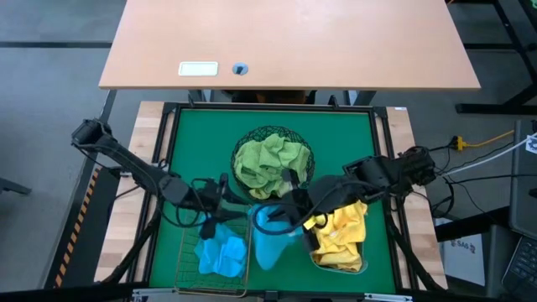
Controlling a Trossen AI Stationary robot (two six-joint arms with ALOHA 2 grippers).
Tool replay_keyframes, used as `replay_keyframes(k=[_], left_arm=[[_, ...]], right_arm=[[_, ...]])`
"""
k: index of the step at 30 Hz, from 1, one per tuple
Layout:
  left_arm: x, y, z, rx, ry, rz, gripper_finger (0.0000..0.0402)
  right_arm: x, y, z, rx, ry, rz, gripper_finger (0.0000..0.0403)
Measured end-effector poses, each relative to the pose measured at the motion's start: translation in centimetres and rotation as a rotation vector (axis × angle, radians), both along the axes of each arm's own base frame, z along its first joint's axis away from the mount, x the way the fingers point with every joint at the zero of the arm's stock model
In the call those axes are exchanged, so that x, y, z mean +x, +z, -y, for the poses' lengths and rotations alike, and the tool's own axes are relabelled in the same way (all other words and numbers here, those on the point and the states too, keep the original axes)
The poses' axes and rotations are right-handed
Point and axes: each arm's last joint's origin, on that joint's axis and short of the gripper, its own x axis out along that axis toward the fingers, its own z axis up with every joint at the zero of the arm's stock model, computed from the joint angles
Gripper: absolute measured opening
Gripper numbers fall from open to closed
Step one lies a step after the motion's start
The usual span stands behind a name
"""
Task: Sort microfiber towel by color & place in baskets
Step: Put the blue microfiber cloth into the wire basket
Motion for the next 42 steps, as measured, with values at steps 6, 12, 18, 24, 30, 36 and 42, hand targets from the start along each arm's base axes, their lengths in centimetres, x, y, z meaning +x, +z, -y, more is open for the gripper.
replay_keyframes(k=[6,12,18,24,30,36,42], left_arm=[[1.6,-1.2,0.9,0.026,-0.025,0.048,0.0155],[2.8,-1.8,1.7,0.087,-0.048,0.151,0.0155],[3.7,-1.9,2.1,0.134,-0.027,0.197,0.0155],[5.7,-1.1,3.0,0.206,-0.014,0.218,0.0155],[7.4,-0.6,3.8,0.208,-0.008,0.229,0.0155],[7.8,-0.3,3.8,0.205,-0.001,0.237,0.0145],[7.8,-0.4,3.8,0.207,-0.001,0.234,0.0093]], right_arm=[[0.6,0.0,1.5,-0.001,-0.045,0.005,0.0001],[1.1,0.1,2.7,0.000,-0.083,0.010,0.0001],[1.4,0.2,3.4,0.003,-0.103,0.020,0.0001],[1.5,0.5,3.3,-0.022,-0.080,0.062,0.0001],[1.6,0.5,3.2,-0.015,-0.072,0.066,0.0001],[1.6,0.7,3.2,0.000,-0.059,0.086,0.0001],[1.7,0.8,3.1,0.005,-0.054,0.092,0.0001]])
